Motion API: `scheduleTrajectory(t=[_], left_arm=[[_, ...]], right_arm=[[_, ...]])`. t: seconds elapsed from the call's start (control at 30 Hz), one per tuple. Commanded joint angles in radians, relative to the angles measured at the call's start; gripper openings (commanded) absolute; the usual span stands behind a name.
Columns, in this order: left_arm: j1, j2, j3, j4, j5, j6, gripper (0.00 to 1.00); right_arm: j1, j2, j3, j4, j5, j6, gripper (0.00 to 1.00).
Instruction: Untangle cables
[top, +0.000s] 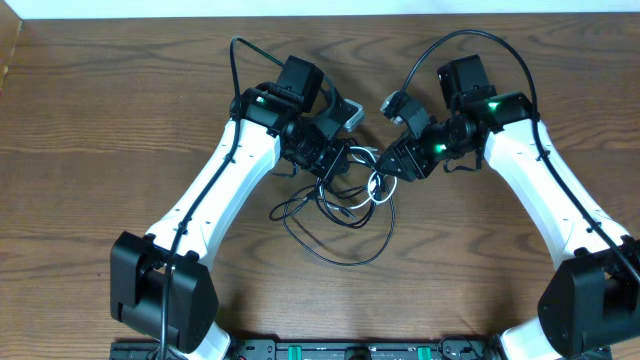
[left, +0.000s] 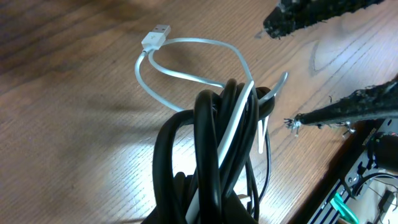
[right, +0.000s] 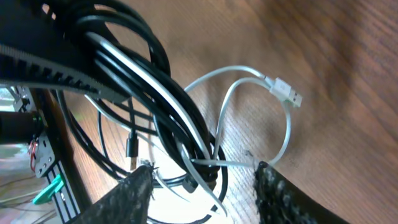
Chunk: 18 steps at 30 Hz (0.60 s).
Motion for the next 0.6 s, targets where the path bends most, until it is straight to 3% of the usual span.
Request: scheduleTrajectory(t=[0.0,0.57], left_arm=[[0.006,-0.001,0.018,-0.007,0.024,0.019,0.08],[0.006,-0.001,0.018,-0.018,0.025,0.014,0.08]], right_arm=[[0.015,0.009,-0.01,-0.015,0.012,-0.044,0.48],[0.025,0.016,-0.092,0.068,0.015,-0.043,0.32]])
